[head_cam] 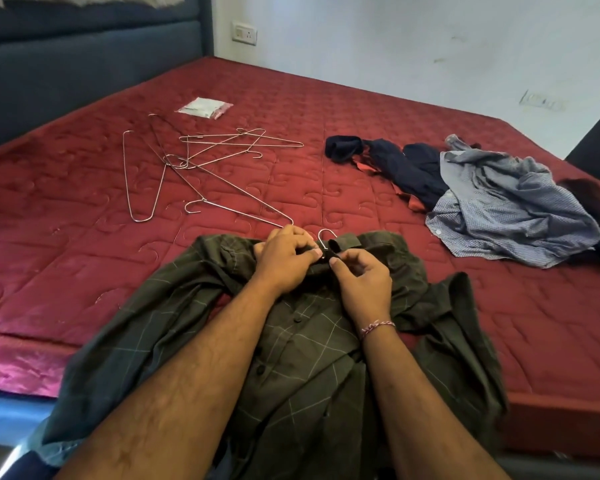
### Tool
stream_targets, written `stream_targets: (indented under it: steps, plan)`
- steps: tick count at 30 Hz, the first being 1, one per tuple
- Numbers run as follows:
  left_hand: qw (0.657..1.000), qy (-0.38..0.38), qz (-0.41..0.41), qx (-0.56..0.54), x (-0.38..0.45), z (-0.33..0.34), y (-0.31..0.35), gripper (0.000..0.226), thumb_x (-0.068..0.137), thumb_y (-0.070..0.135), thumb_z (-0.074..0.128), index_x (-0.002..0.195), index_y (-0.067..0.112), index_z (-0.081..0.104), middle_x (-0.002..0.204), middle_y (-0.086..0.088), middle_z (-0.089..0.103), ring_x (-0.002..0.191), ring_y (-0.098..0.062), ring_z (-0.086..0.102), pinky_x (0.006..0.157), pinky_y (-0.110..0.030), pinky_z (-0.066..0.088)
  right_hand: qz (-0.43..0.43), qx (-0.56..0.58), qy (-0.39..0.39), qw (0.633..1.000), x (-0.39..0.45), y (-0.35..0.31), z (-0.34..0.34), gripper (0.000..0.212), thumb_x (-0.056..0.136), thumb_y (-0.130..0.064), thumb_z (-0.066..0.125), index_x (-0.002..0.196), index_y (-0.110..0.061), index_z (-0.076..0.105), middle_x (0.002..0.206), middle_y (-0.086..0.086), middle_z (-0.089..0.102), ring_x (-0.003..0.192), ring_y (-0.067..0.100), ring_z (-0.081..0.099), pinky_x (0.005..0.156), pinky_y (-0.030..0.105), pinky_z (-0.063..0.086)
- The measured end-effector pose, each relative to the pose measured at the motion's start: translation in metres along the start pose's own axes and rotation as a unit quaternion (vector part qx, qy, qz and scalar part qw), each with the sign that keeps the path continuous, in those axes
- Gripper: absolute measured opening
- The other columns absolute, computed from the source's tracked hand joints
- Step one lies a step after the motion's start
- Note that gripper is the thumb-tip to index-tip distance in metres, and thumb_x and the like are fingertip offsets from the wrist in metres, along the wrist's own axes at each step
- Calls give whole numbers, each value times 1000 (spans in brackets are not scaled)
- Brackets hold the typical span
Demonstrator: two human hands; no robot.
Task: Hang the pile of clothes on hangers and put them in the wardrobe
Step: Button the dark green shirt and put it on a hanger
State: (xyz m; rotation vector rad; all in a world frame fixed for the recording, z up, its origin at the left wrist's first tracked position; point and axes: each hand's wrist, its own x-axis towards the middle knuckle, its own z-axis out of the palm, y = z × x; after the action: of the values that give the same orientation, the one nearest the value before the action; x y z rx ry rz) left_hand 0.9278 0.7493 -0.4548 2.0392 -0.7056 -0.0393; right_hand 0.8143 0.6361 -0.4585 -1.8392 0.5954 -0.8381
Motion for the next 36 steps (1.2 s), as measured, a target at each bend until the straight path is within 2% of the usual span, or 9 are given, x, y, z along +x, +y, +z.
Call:
stream_targets:
  steps: [7,11,15,20,22,26,29,33,36]
  plan:
    - [999,-32,-5,-1,4,2,-5,11,92,35,72,88,26,78,108,21,61,122,-9,48,94,-37,21,-57,-18,-32,998,0,4,3,11,86,-15,80,90,-26,80,91,-12,78,92,6,73,89,34,58]
    - [998,-48,-16,-25,4,3,-6,12,93,30,72,81,29,76,106,20,64,119,-10,54,99,-40,22,-81,-27,-29,996,-2,2,5,15,86,-10,80,94,-23,80,94,-12,78,95,2,72,91,30,58]
    - [996,-53,-31,-58,3,-1,-3,14,96,25,69,87,18,78,103,16,68,110,-9,60,103,-40,22,-117,-60,-14,991,-3,5,10,14,83,-9,82,92,-19,79,91,-10,76,90,5,71,86,29,57]
    - [993,-93,-41,-61,5,-5,-4,26,97,23,67,71,27,70,94,19,67,108,-10,61,112,-45,25,-143,-116,-3,983,-5,5,14,18,81,-11,84,95,-20,77,93,-14,71,90,-2,66,86,12,50]
    - [994,-100,-35,-40,6,-4,-4,31,97,23,66,66,32,65,97,20,68,114,-12,60,109,-44,26,-138,-132,1,982,-6,4,14,18,79,-11,83,93,-20,77,91,-14,71,87,-3,65,84,12,50]
    - [991,-113,-8,65,4,1,-1,27,90,37,54,65,31,60,108,20,67,124,-14,46,95,-40,21,-129,-171,18,977,-9,2,15,12,75,-16,82,85,-21,76,86,-11,71,81,4,66,79,22,54]
    - [990,-128,-18,63,4,3,-2,36,77,43,40,82,25,70,113,16,68,124,-13,43,92,-39,19,-116,-190,20,975,-10,-1,17,10,76,-18,80,83,-22,75,85,-11,71,81,5,65,79,23,53]
    - [992,-110,-3,68,3,2,-3,23,92,28,54,86,19,74,114,17,70,125,-15,45,94,-39,21,-98,-174,24,980,-8,1,17,14,78,-16,81,91,-20,78,92,-9,74,87,6,69,86,27,56]
    - [993,-108,3,56,3,1,-4,19,91,27,61,77,34,71,112,20,70,125,-12,49,98,-41,24,-78,-181,18,980,-6,2,18,19,79,-18,81,98,-18,80,98,-6,76,93,8,70,91,29,56]
